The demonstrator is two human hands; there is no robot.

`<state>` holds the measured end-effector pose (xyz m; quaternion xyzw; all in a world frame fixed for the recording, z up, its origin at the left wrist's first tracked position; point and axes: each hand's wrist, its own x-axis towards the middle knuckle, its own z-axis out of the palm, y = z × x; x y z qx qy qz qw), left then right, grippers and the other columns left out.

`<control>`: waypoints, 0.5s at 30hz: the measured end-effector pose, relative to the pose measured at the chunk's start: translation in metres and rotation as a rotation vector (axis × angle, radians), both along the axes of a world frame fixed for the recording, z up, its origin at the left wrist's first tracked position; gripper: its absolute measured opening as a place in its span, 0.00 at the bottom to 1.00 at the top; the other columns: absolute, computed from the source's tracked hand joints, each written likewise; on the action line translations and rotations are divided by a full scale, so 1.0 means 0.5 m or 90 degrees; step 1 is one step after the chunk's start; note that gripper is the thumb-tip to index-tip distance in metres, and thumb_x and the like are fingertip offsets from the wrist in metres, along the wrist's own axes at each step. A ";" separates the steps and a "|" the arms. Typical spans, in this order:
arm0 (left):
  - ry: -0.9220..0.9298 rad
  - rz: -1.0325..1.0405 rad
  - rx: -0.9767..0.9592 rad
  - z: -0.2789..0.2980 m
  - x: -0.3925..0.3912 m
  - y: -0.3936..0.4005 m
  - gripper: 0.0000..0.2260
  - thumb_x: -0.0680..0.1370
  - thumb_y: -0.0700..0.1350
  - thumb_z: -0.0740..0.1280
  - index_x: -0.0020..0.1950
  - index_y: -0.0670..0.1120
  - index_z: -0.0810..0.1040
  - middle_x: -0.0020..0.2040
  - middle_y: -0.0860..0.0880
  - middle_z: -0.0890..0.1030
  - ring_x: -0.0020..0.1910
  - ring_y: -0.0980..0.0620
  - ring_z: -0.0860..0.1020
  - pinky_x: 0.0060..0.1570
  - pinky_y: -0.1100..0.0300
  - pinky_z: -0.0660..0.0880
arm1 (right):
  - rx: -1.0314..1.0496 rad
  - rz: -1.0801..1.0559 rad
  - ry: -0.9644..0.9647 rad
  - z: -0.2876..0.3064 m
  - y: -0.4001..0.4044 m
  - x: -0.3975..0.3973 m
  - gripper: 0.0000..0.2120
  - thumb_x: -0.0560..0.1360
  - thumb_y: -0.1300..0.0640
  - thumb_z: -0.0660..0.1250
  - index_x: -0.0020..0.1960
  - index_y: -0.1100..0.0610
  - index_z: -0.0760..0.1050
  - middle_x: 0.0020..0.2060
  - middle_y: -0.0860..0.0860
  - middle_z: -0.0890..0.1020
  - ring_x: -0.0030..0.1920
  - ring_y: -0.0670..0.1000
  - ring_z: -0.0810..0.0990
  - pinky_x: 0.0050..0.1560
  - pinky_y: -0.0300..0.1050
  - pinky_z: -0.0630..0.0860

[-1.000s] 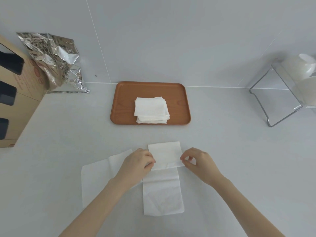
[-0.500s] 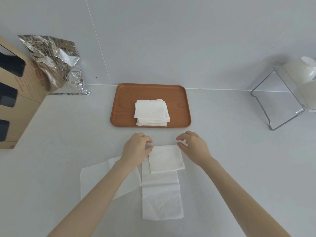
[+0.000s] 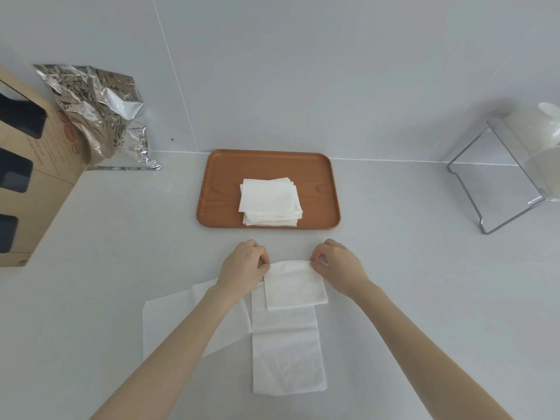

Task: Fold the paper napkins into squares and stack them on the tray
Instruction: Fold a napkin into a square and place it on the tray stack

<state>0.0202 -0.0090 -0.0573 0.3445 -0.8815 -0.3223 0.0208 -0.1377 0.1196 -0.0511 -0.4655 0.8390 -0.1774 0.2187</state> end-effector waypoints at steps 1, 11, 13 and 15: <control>0.010 -0.002 0.015 0.002 0.002 -0.004 0.03 0.73 0.40 0.64 0.43 0.43 0.77 0.45 0.46 0.76 0.49 0.46 0.74 0.48 0.52 0.73 | -0.009 -0.005 -0.022 0.004 0.001 -0.001 0.04 0.73 0.60 0.64 0.45 0.58 0.77 0.41 0.49 0.73 0.42 0.51 0.73 0.41 0.43 0.69; 0.257 0.076 0.273 0.137 -0.002 -0.115 0.09 0.71 0.37 0.68 0.36 0.50 0.77 0.33 0.55 0.80 0.32 0.62 0.77 0.39 0.68 0.74 | -0.205 -0.091 -0.369 0.145 -0.072 -0.055 0.07 0.70 0.63 0.69 0.37 0.52 0.77 0.33 0.52 0.80 0.29 0.41 0.76 0.34 0.33 0.74; 0.298 0.100 0.334 0.157 -0.013 -0.146 0.07 0.72 0.35 0.66 0.39 0.47 0.76 0.35 0.49 0.79 0.30 0.62 0.77 0.33 0.69 0.77 | -0.236 -0.094 -0.409 0.161 -0.107 -0.070 0.04 0.70 0.65 0.69 0.41 0.56 0.77 0.35 0.56 0.80 0.29 0.46 0.77 0.32 0.35 0.77; 0.311 0.120 0.358 0.170 -0.026 -0.176 0.07 0.73 0.35 0.66 0.41 0.47 0.76 0.36 0.46 0.79 0.28 0.60 0.77 0.30 0.68 0.77 | -0.258 -0.094 -0.440 0.165 -0.142 -0.082 0.04 0.70 0.66 0.68 0.44 0.60 0.76 0.38 0.60 0.80 0.34 0.54 0.78 0.33 0.41 0.81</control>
